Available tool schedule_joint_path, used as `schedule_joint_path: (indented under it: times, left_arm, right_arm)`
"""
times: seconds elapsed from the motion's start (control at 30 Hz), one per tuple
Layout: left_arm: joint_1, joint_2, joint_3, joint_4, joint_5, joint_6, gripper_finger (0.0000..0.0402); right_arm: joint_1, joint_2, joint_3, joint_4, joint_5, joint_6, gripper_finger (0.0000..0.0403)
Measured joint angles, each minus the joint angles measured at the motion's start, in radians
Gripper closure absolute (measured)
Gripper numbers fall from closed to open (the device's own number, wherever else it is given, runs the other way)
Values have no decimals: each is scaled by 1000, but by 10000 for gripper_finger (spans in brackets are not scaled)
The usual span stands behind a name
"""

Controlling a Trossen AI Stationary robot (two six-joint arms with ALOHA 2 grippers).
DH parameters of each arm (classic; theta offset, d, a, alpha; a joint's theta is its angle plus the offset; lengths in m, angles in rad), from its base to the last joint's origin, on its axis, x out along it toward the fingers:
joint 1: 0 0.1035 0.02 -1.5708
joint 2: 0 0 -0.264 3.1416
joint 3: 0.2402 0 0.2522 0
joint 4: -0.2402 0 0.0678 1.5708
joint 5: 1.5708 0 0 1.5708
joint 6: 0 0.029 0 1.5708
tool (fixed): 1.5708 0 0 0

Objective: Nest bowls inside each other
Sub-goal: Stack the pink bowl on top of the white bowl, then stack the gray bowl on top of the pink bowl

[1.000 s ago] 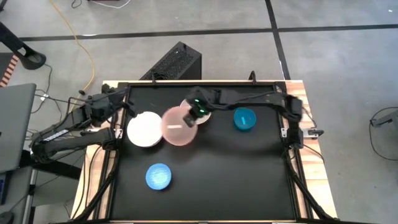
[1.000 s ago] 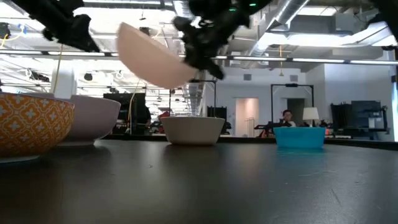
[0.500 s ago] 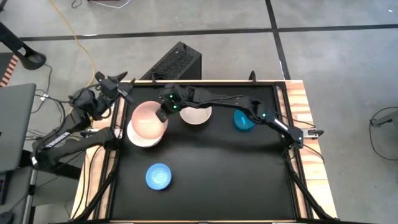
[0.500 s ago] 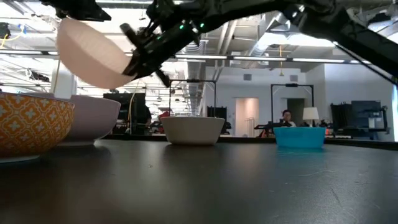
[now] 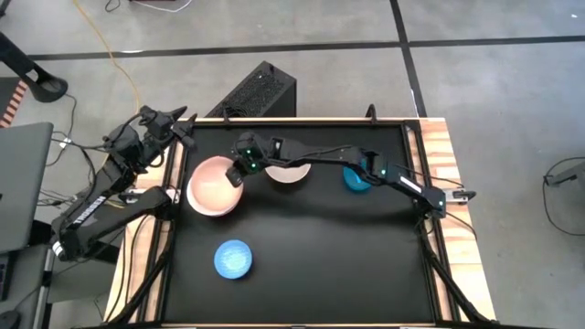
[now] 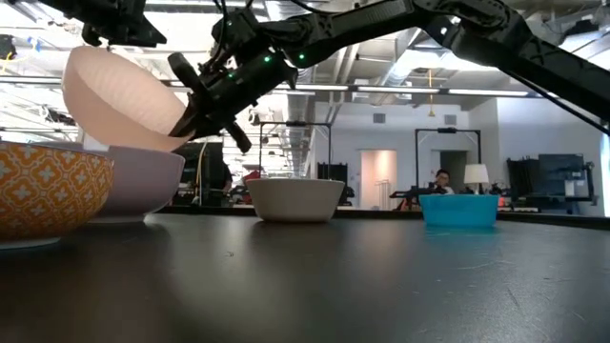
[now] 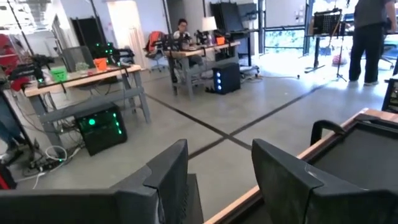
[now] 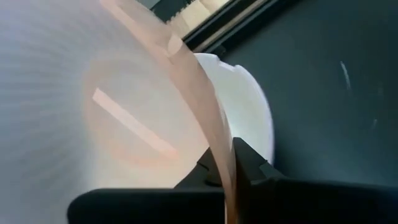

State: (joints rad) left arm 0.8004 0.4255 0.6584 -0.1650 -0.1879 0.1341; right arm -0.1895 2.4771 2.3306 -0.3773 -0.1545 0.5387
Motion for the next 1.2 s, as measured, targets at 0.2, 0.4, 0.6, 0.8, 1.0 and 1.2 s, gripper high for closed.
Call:
schedule_joint_path:
  times: [0.2, 0.4, 0.6, 0.8, 1.0, 1.2]
  left_arm:
    - [0, 0, 0, -4, 9, -20, 232]
    - [0, 0, 0, -5, 9, -27, 232]
    - [0, 0, 0, -9, 9, -50, 232]
    - [0, 0, 0, -46, 9, -50, 232]
    - [0, 0, 0, -58, 9, -50, 232]
    - [-1, 0, 0, -70, 10, -50, 232]
  right_arm:
    - [10, 0, 0, -1, 28, -16, 351]
    - [15, 0, 0, -5, 28, -16, 310]
    - [8, 0, 0, -5, 24, -16, 264]
    - [-13, 0, 0, -10, -58, -1, 216]
    - [-36, 0, 0, 4, -135, 12, 181]
    - [-56, -15, 0, 7, -146, 12, 178]
